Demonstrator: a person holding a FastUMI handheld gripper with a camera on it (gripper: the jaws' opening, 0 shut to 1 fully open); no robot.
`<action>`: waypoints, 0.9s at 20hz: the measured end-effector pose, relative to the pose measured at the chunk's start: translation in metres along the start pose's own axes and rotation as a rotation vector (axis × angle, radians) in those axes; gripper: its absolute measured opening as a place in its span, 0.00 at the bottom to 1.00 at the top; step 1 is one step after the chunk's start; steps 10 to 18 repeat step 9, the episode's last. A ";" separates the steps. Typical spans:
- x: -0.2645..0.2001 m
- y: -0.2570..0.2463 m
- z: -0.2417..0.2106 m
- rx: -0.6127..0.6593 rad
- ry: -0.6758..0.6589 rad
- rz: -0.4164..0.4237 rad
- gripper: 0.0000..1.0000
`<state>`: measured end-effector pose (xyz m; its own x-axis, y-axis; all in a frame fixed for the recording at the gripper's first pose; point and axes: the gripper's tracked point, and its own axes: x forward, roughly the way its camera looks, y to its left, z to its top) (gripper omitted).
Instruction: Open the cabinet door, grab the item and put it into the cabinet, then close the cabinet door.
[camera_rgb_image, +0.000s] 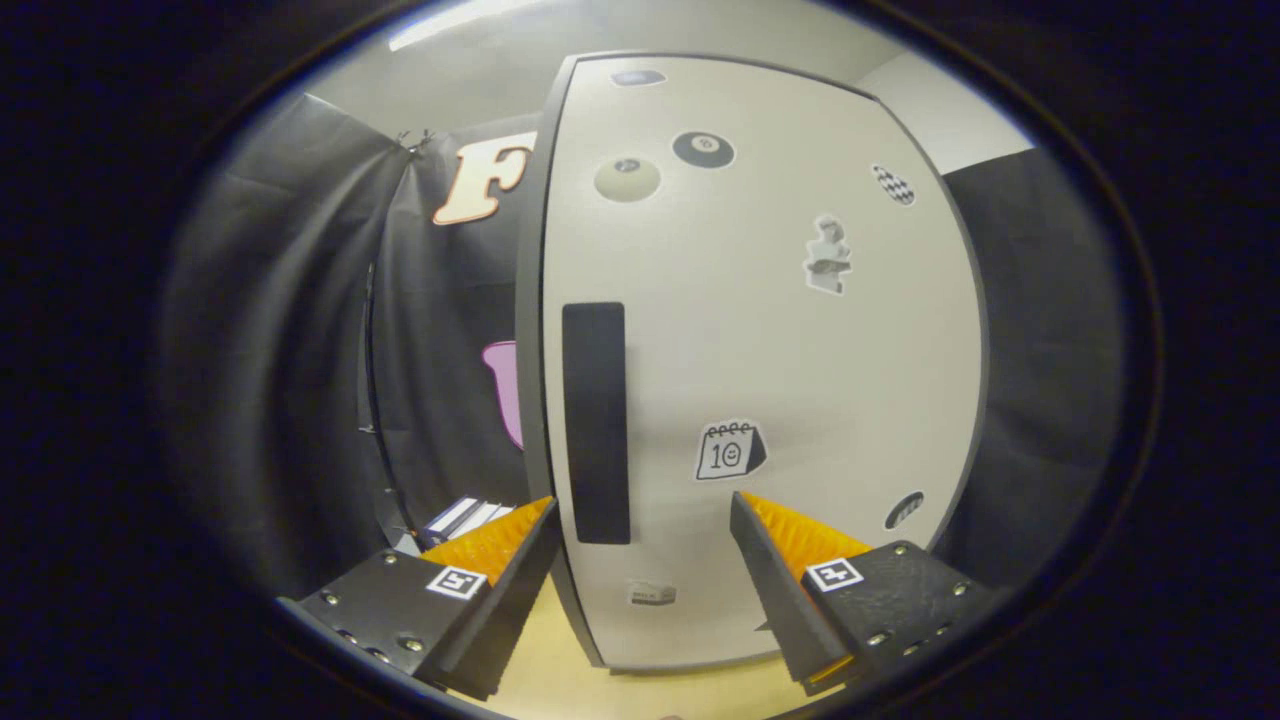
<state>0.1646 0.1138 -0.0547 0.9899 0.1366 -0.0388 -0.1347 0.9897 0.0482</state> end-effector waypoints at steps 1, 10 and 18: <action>-0.015 -0.003 0.003 0.009 0.003 -0.001 1.00; -0.128 -0.055 0.027 0.010 -0.009 -0.066 1.00; -0.128 -0.055 0.027 0.010 -0.009 -0.066 1.00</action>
